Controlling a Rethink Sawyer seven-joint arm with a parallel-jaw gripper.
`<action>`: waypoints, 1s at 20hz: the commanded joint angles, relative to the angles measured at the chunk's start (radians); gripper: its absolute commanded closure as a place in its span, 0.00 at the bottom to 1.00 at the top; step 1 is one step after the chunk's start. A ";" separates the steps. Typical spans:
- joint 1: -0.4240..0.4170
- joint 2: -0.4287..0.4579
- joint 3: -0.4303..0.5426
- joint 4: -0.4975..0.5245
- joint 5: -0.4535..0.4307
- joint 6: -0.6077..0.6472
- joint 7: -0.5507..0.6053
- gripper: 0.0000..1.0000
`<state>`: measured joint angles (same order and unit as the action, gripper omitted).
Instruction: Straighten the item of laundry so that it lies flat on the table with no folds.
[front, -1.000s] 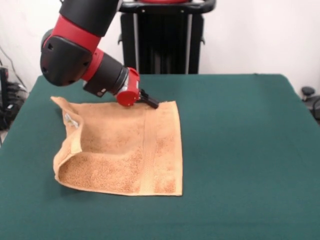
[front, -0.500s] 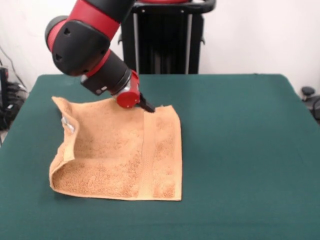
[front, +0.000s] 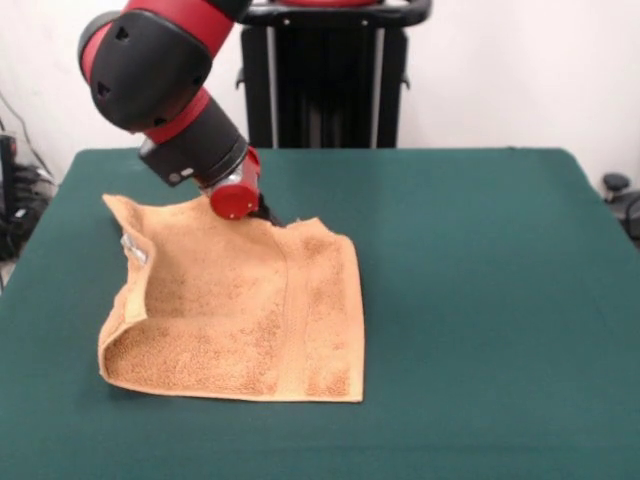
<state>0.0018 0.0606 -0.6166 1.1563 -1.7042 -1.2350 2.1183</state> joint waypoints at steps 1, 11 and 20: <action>0.005 0.025 0.100 0.006 0.024 0.129 -0.004 1.00; 0.030 0.145 0.147 -0.066 -0.219 -0.181 0.358 1.00; 0.015 0.174 0.176 -0.076 -0.308 -0.301 0.336 1.00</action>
<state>0.0062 0.1407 -0.6142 1.1474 -1.9666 -1.4408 2.1791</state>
